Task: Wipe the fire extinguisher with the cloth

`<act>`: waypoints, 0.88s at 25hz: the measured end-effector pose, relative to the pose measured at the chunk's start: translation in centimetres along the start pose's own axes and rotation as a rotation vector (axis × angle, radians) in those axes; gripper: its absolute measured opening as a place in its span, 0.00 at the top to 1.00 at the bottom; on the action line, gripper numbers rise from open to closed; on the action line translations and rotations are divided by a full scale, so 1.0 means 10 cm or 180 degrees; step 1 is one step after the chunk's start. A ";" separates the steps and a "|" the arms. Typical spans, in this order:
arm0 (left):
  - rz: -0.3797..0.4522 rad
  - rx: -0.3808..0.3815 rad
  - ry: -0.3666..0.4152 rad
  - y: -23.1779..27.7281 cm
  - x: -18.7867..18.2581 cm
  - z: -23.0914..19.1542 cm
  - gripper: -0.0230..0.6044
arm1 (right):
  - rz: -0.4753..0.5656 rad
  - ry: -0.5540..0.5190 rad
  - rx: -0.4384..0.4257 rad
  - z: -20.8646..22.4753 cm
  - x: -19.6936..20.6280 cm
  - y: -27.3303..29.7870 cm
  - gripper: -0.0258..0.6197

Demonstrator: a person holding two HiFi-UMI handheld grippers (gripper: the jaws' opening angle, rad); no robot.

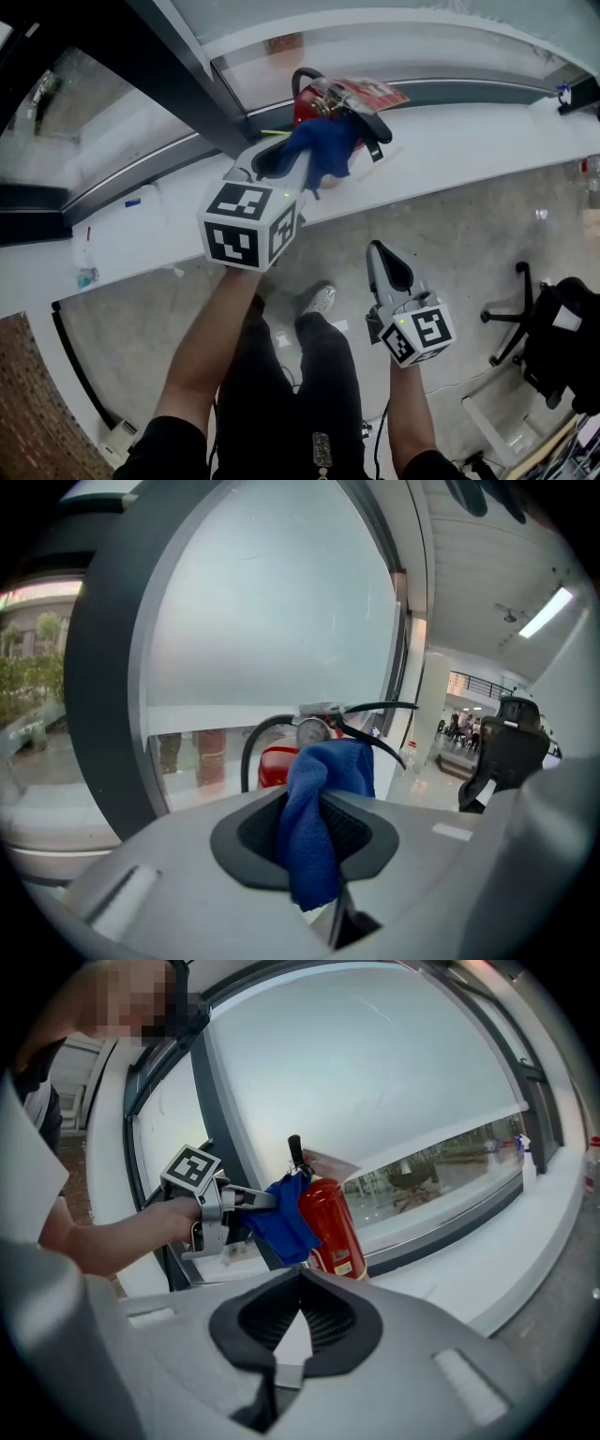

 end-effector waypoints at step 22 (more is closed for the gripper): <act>0.0067 0.0331 0.0657 0.78 -0.50 -0.72 0.87 | -0.0344 -0.0051 0.0484 -0.67 0.01 0.49 0.96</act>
Point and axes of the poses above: the fingertips, and each gripper's own axes: y forward along the fingers, z to its right, x out of its underside, the point moved 5 cm from there along -y, backward along the fingers, and after that the axes turned 13 degrees about -y, right-handed, at the moved point
